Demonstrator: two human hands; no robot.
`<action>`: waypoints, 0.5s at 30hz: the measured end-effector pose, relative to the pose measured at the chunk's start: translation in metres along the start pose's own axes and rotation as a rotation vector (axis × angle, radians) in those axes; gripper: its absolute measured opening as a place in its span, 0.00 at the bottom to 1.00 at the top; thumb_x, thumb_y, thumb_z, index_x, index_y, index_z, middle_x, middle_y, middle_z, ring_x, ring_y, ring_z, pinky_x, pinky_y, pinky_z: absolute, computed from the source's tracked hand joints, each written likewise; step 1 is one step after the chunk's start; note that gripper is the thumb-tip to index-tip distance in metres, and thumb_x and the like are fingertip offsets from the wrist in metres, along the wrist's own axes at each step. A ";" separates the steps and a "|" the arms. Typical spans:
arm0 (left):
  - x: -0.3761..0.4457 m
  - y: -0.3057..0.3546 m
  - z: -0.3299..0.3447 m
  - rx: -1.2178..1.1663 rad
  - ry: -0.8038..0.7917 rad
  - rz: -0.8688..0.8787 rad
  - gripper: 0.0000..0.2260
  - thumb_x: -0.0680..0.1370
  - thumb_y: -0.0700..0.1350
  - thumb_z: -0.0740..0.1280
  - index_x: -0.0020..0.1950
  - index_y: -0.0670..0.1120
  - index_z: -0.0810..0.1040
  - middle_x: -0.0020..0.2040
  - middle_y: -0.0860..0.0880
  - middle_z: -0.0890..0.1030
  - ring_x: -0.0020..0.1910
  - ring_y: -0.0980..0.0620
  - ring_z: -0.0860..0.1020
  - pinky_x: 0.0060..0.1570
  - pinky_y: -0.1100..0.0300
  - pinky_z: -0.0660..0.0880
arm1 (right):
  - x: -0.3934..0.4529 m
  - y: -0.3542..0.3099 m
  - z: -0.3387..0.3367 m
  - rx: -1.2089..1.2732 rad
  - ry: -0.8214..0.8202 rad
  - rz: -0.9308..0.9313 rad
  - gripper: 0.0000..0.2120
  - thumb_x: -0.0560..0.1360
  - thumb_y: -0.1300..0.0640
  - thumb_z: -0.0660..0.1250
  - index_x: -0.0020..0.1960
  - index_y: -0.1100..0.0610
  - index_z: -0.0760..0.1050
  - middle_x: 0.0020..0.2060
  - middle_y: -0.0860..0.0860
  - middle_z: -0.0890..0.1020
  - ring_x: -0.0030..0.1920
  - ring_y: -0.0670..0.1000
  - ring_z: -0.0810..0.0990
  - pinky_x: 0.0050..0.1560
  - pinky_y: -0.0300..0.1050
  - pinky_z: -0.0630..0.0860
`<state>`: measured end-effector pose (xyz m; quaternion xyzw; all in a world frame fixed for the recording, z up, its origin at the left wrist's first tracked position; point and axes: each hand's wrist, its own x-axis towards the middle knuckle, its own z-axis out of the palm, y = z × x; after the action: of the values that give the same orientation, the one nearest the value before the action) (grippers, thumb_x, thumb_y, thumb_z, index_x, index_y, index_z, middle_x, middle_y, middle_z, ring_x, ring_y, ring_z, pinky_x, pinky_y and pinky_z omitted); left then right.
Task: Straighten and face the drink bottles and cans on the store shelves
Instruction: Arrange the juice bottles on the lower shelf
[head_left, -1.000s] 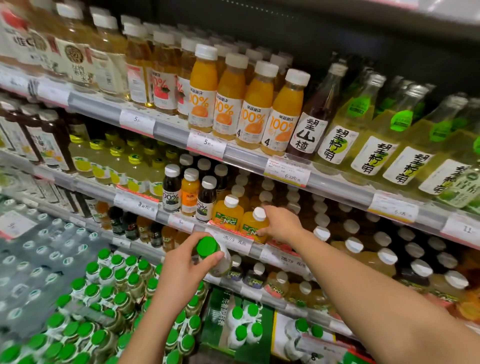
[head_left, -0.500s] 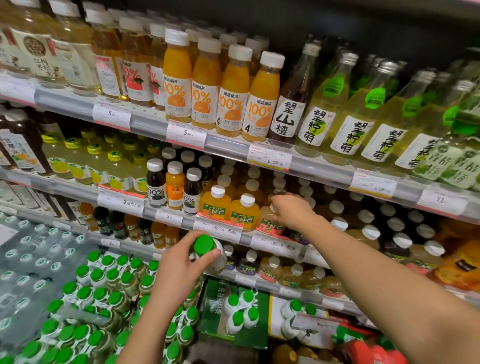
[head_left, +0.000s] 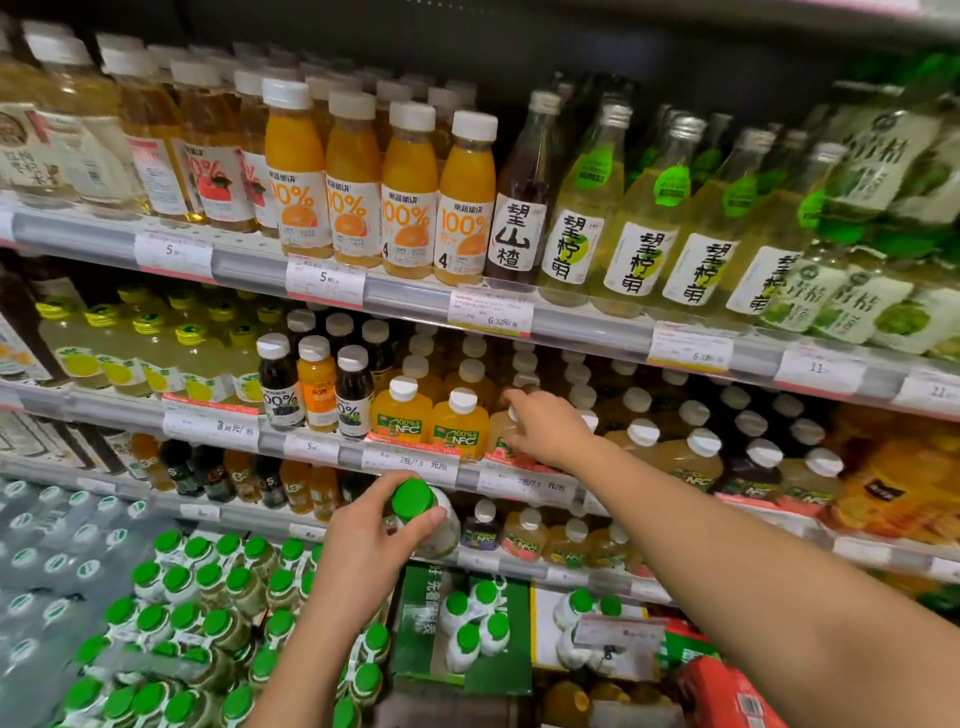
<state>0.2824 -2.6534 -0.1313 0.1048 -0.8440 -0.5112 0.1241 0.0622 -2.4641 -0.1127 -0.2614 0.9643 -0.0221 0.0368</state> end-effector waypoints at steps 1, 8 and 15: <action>0.000 0.001 0.002 0.002 0.002 -0.004 0.16 0.74 0.56 0.75 0.58 0.55 0.79 0.43 0.62 0.82 0.42 0.58 0.80 0.40 0.66 0.75 | -0.003 0.000 0.002 0.000 0.033 -0.013 0.28 0.75 0.51 0.72 0.73 0.52 0.68 0.59 0.55 0.80 0.58 0.60 0.79 0.52 0.53 0.79; -0.016 0.007 0.007 0.007 -0.004 0.016 0.15 0.73 0.60 0.73 0.55 0.56 0.79 0.44 0.60 0.82 0.40 0.55 0.81 0.41 0.54 0.78 | 0.013 -0.015 -0.022 0.115 0.041 -0.055 0.27 0.78 0.46 0.70 0.73 0.55 0.71 0.62 0.55 0.82 0.62 0.58 0.80 0.57 0.54 0.80; -0.040 -0.006 -0.011 0.054 0.056 -0.025 0.13 0.73 0.56 0.75 0.55 0.59 0.78 0.44 0.63 0.82 0.39 0.57 0.81 0.39 0.60 0.76 | 0.035 -0.052 -0.009 0.095 -0.038 -0.036 0.26 0.77 0.48 0.72 0.72 0.54 0.71 0.61 0.56 0.81 0.61 0.59 0.79 0.56 0.54 0.79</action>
<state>0.3245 -2.6532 -0.1359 0.1331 -0.8523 -0.4865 0.1383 0.0581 -2.5265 -0.1027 -0.2771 0.9564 -0.0637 0.0669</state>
